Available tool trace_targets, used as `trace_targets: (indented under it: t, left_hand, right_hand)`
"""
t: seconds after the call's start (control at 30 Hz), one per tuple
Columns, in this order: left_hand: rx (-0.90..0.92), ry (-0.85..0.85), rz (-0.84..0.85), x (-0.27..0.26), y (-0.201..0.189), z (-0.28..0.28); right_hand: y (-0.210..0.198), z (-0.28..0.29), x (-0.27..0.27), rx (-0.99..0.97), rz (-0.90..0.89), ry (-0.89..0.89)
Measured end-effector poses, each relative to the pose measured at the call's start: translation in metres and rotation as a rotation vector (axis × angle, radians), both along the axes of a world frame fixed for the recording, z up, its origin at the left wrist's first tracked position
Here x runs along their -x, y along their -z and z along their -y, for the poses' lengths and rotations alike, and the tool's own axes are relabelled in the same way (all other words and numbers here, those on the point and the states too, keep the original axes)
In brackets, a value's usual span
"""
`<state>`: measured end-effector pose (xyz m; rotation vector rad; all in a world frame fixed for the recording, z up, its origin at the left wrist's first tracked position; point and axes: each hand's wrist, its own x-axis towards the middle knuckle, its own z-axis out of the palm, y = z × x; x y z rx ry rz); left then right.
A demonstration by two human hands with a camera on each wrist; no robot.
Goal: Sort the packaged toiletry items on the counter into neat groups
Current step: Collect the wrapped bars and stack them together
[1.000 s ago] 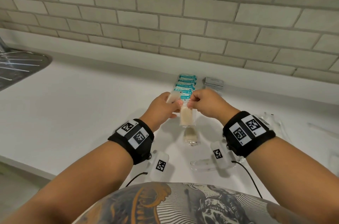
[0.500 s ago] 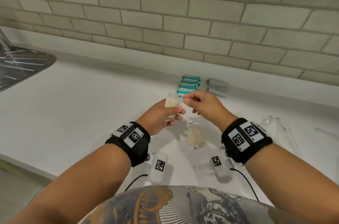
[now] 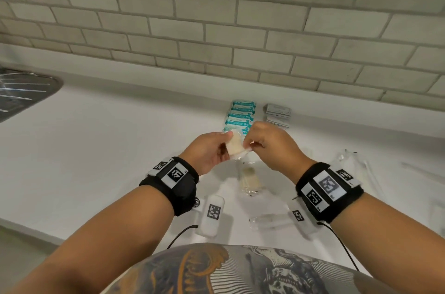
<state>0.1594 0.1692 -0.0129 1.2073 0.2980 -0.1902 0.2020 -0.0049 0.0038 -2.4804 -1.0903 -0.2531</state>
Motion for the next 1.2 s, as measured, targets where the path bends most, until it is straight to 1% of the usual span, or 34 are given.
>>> trace_targets:
  t: [0.03, 0.07, 0.13, 0.2, 0.27, 0.43, 0.53, 0.6, 0.73, 0.8, 0.87, 0.97, 1.07, 1.13, 1.2]
  left_hand:
    - [-0.014, -0.017, 0.032, -0.001, 0.0, 0.0]
    - [-0.034, -0.02, 0.061, -0.002, 0.001, 0.0]
    - [-0.084, -0.014, 0.111, -0.003, 0.001, -0.001]
    - [-0.132, 0.003, 0.139, -0.001, -0.003, 0.001]
    - [-0.163, -0.002, 0.154, 0.0, -0.005, 0.005]
    - [-0.24, -0.011, 0.208, 0.002, -0.008, 0.01]
    - [-0.364, -0.029, 0.221, 0.004, -0.01, 0.013]
    - [-0.411, -0.031, 0.227, 0.004, -0.01, 0.016]
    - [-0.421, -0.018, 0.207, 0.003, -0.008, 0.022]
    - [-0.413, -0.015, 0.181, 0.001, -0.005, 0.024]
    - [-0.444, 0.03, 0.133, -0.001, 0.0, 0.025]
    - [-0.48, 0.117, 0.042, -0.002, 0.007, 0.027]
    - [-0.429, 0.071, 0.038, -0.004, 0.013, 0.025]
    - [-0.381, 0.044, 0.04, -0.004, 0.016, 0.021]
    - [-0.349, 0.056, 0.027, -0.005, 0.019, 0.019]
  right_hand:
    - [0.003, 0.002, -0.001, -0.005, -0.039, 0.005]
    - [0.005, 0.003, -0.001, -0.05, -0.108, 0.042]
    - [0.002, 0.003, -0.002, -0.23, -0.289, 0.174]
    - [-0.002, 0.002, -0.004, -0.397, -0.495, 0.246]
    - [-0.006, 0.0, -0.005, -0.433, -0.595, 0.26]
    - [-0.008, -0.001, -0.004, -0.424, -0.658, 0.235]
    - [-0.007, 0.0, -0.001, -0.38, -0.69, 0.207]
    - [-0.007, 0.0, 0.0, -0.397, -0.684, 0.212]
    - [-0.011, 0.003, -0.002, -0.386, -0.638, 0.255]
    - [-0.009, 0.005, -0.005, -0.346, -0.618, 0.285]
    - [-0.004, 0.007, -0.009, -0.292, -0.614, 0.328]
    - [0.005, 0.008, -0.012, -0.323, -0.683, 0.372]
    - [0.011, 0.009, -0.013, -0.366, -0.822, 0.366]
    - [0.013, 0.009, -0.012, -0.324, -0.901, 0.358]
    - [0.014, 0.008, -0.014, -0.273, -0.911, 0.353]
